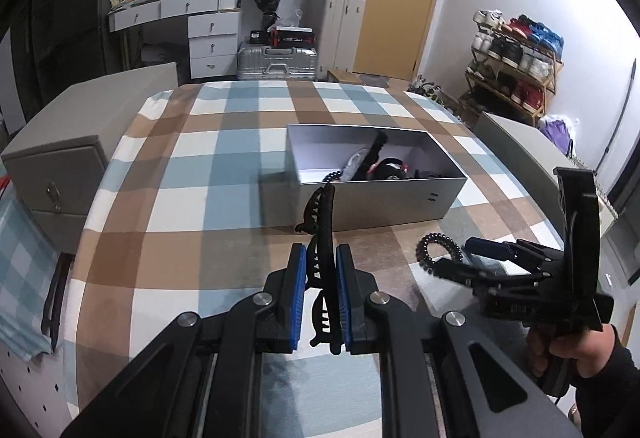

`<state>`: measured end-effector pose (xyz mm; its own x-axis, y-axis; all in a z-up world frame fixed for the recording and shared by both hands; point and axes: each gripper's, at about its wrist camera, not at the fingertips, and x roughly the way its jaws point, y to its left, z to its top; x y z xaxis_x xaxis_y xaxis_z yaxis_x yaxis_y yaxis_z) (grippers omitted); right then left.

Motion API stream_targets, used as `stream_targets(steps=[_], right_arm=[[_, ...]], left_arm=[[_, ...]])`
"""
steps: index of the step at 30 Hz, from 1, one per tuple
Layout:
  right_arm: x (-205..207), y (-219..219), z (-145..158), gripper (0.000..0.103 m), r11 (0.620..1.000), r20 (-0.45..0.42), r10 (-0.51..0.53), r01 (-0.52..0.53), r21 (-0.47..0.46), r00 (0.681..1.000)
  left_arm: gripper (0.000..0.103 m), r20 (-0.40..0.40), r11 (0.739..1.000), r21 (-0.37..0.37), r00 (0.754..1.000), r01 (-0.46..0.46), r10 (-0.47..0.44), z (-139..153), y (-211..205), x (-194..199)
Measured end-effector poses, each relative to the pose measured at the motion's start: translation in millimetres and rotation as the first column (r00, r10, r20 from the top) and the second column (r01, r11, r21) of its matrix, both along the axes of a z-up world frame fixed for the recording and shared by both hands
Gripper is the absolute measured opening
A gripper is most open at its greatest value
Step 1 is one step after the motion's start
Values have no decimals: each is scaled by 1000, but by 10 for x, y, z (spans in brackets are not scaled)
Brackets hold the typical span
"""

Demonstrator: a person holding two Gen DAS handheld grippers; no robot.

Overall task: Organize jewelry
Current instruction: 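Grasp the black coil hair tie with the right tool while the left tool holds the clip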

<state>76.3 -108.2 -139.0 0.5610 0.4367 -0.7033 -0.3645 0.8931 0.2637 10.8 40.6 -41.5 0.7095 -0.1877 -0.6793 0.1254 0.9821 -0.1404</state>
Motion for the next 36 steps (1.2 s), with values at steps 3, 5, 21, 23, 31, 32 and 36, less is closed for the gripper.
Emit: stream_targets(steps=[3, 5, 21, 23, 31, 32, 36], right_arm=[[47, 29, 1, 75, 1000, -19, -14, 14, 3, 1000], [62, 107, 2, 66, 998, -11, -18, 17, -52, 1000], [-46, 420, -16, 35, 967, 56, 41, -25, -253, 998], [-36, 390, -10, 31, 973, 50, 41, -29, -228, 998], [-8, 248, 13, 24, 993, 27, 33, -30, -112, 999], [-13, 237, 17, 23, 994, 28, 32, -29, -103, 999], [-6, 195, 34, 22, 997, 30, 28, -26, -68, 999]], left_arm=[[10, -15, 999, -46, 1000, -19, 18, -21, 126, -7], [10, -10, 998, -54, 1000, -29, 28, 0, 176, -27], [10, 37, 994, -103, 998, -39, 43, 99, 387, -192], [10, 41, 994, -105, 998, -41, 45, 103, 404, -202], [10, 35, 993, -113, 999, -35, 39, 98, 422, -194], [10, 35, 993, -112, 999, -33, 37, 99, 416, -191], [10, 35, 994, -103, 999, -25, 28, 114, 376, -178]])
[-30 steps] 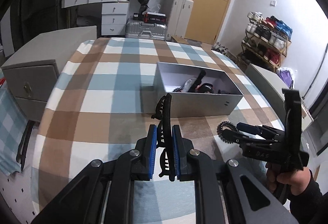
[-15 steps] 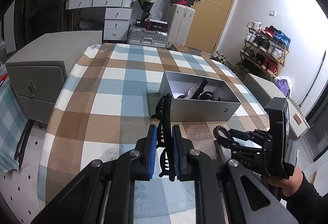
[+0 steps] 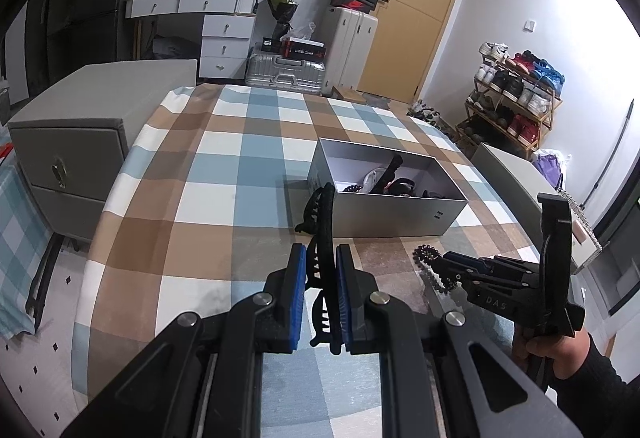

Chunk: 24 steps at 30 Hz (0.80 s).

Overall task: Organize jewelry
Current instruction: 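Grasp the black coil hair tie with the right tool while the left tool holds the clip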

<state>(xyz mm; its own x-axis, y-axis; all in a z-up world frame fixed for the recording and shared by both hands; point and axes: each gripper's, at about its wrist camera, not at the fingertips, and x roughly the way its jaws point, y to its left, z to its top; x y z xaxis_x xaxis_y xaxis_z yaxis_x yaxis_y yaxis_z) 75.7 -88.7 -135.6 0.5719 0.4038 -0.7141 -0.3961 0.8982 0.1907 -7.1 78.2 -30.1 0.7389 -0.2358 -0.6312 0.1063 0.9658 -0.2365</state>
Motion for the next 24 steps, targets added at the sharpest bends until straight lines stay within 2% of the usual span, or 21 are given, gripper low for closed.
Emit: stream_targets(steps=[10, 11, 14, 22, 24], right_arm=[[-83, -152, 65, 19, 996, -7, 7, -6, 93, 1000], [-95, -178, 78, 1, 993, -11, 17, -15, 120, 1000], [-126, -244, 110, 0, 988, -14, 9, -6, 154, 1000], [-104, -149, -1, 3, 996, -36, 46, -43, 77, 998], [-89, -124, -8, 8, 998, -32, 42, -40, 48, 999]], left_arm=[[10, -14, 999, 29, 1000, 19, -19, -7, -107, 48], [10, -15, 999, 32, 1000, 21, -20, -10, -118, 49], [10, -20, 999, 34, 999, 27, -26, -23, -146, 63], [10, -46, 998, 43, 998, 47, -45, -77, -216, 108], [10, -52, 998, 45, 998, 48, -46, -96, -219, 120]])
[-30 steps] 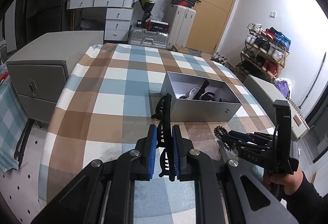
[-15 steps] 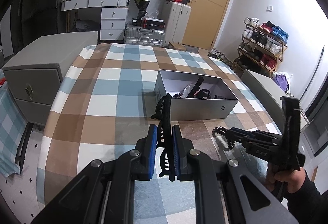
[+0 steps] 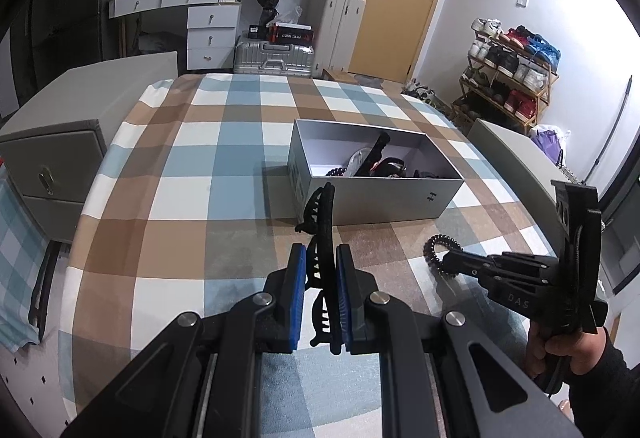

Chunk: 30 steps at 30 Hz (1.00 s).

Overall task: Organize jewelry
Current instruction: 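Grasp the black coil hair tie with the right tool while the left tool holds the clip, then carry the clip and coil tie into the box and open both tools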

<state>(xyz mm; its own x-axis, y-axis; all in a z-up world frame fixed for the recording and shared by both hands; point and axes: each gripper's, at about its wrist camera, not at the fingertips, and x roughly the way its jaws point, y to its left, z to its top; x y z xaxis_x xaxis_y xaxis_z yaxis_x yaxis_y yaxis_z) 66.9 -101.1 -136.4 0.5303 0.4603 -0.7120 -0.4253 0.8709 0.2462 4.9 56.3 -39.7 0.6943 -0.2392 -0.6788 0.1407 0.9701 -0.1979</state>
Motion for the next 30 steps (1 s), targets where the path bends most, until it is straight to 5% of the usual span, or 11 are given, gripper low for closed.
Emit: stream_targets(steps=[5, 10, 18, 30], right_arm=[[22, 164, -23, 21, 994, 10, 43, -41, -99, 999], [-76, 363, -15, 16, 963, 63, 108, -88, -254, 992], [-30, 196, -1, 9, 992, 7, 88, -87, -89, 996], [-136, 6, 416, 9, 990, 88, 95, -103, 92, 992]], left_arm=[[10, -13, 1000, -1, 1000, 2, -2, -33, 0, 20], [10, -25, 1000, -1, 1000, 2, -2, -59, -4, 32], [10, -15, 1000, 1, 1000, 2, -2, -31, -36, 15], [10, 3, 999, 22, 999, 40, -41, 76, -219, 188]])
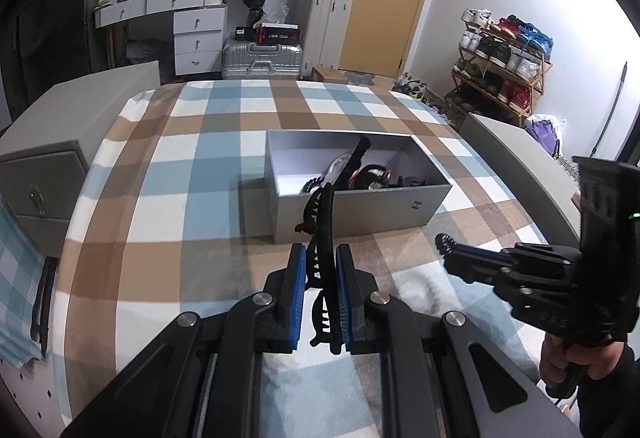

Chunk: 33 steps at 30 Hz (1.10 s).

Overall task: Organize jewelry
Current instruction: 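Carry the clip and coil tie into the box and open both tools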

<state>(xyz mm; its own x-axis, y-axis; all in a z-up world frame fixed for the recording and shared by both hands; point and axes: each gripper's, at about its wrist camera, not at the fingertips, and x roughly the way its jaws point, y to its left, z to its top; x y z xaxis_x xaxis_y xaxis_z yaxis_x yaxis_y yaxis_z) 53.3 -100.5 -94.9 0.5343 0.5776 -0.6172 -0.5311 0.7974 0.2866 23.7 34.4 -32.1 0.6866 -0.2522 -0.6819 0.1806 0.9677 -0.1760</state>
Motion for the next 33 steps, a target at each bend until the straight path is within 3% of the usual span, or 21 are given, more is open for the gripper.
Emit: stream_targets(steps=[12, 33], right_arm=[[250, -95, 378, 9, 991, 77, 22, -32, 131, 997], [981, -9, 455, 9, 985, 89, 32, -47, 166, 996]], left_arm=[[10, 18, 999, 13, 999, 40, -40, 126, -170, 374], [10, -16, 995, -28, 995, 99, -100, 114, -290, 954]])
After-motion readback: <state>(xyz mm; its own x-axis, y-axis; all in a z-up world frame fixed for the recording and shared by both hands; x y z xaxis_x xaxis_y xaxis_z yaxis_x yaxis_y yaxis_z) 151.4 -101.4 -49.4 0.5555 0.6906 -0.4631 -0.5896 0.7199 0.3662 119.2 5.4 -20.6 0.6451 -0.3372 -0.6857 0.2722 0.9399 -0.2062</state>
